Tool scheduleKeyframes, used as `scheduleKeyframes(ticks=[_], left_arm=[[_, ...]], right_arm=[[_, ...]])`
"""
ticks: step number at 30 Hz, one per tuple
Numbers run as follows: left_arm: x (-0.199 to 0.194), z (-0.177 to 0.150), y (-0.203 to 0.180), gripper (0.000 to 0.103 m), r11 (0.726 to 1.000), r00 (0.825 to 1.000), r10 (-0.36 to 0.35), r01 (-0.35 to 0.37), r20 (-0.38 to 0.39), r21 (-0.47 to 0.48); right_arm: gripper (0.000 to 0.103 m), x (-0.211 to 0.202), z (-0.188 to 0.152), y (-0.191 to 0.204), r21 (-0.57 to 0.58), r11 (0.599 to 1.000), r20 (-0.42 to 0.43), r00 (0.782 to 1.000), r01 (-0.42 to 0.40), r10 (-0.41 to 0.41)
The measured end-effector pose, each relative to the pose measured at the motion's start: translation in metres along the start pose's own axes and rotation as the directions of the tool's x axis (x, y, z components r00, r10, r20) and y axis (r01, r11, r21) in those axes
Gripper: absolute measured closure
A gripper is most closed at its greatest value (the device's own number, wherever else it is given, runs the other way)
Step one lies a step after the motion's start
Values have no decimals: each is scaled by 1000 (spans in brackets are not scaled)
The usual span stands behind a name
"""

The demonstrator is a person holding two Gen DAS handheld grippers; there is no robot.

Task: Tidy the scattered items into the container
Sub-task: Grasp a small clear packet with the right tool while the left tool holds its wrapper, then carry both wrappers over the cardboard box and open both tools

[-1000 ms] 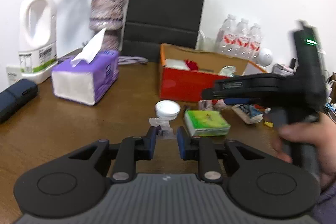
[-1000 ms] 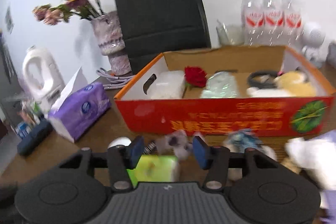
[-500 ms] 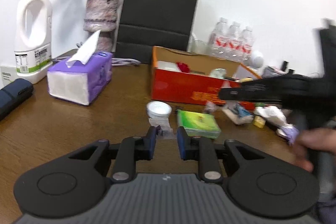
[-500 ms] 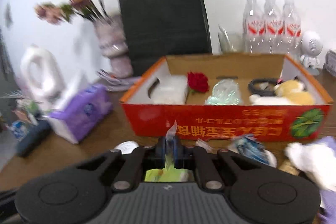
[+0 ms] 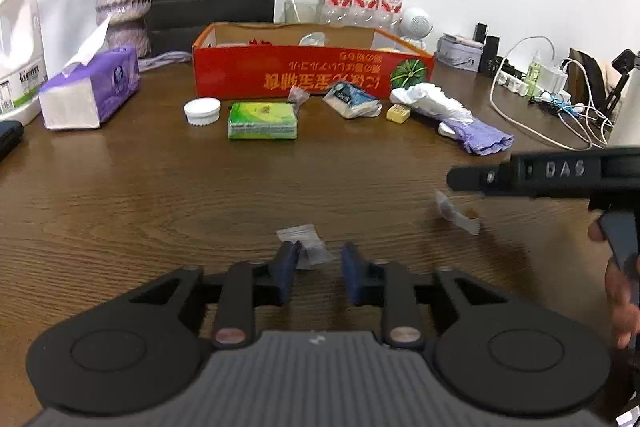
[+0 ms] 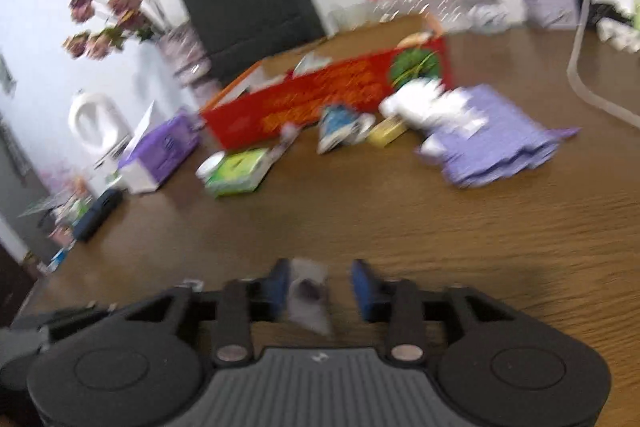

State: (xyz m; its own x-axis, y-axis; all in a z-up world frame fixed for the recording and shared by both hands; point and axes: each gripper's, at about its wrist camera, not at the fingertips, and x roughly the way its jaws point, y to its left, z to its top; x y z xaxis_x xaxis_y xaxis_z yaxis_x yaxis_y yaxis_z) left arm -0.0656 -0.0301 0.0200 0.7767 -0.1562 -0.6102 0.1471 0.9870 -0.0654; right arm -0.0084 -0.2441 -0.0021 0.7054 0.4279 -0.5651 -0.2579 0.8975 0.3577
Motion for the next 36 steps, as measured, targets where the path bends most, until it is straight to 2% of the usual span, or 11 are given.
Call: scheduleKeyframes(ticks=[3, 7, 8, 10, 13, 14, 20, 26, 32, 36], left_arm=[[1, 2, -2, 61, 1000, 1000, 19, -19, -3, -5], [13, 7, 3, 62, 998, 998, 41, -43, -43, -47], [15, 8, 3, 62, 997, 998, 48, -50, -44, -50], [18, 10, 2, 63, 997, 997, 60, -61, -41, -37], [21, 9, -4, 82, 998, 998, 62, -62, -29, -2], [21, 8, -5, 83, 998, 998, 59, -59, -26, 5], [13, 2, -7, 86, 999, 999, 51, -51, 14, -8], [-17, 2, -13, 86, 997, 987, 75, -76, 144, -3], [-49, 2, -20, 86, 996, 964, 91, -94, 251, -3], [-59, 0, -23, 86, 995, 957, 99, -99, 274, -14]], right_arm=[[50, -10, -2, 8, -85, 996, 30, 999, 21, -18], [52, -7, -13, 24, -179, 983, 10, 1000, 26, -25], [53, -4, -15, 28, -192, 981, 3, 999, 42, -42], [62, 1, -20, 39, -243, 969, -10, 998, 51, -55], [78, 6, -27, 51, -308, 947, -19, 995, 92, -103], [86, 8, -29, 52, -313, 944, -25, 993, 100, -113], [93, 6, -34, 57, -321, 939, 12, 991, 127, -130], [94, -16, -27, 60, -296, 945, 112, 988, 137, -108], [94, -49, -22, 63, -245, 954, 266, 958, 172, -105], [94, -61, -23, 63, -239, 955, 281, 954, 175, -105]])
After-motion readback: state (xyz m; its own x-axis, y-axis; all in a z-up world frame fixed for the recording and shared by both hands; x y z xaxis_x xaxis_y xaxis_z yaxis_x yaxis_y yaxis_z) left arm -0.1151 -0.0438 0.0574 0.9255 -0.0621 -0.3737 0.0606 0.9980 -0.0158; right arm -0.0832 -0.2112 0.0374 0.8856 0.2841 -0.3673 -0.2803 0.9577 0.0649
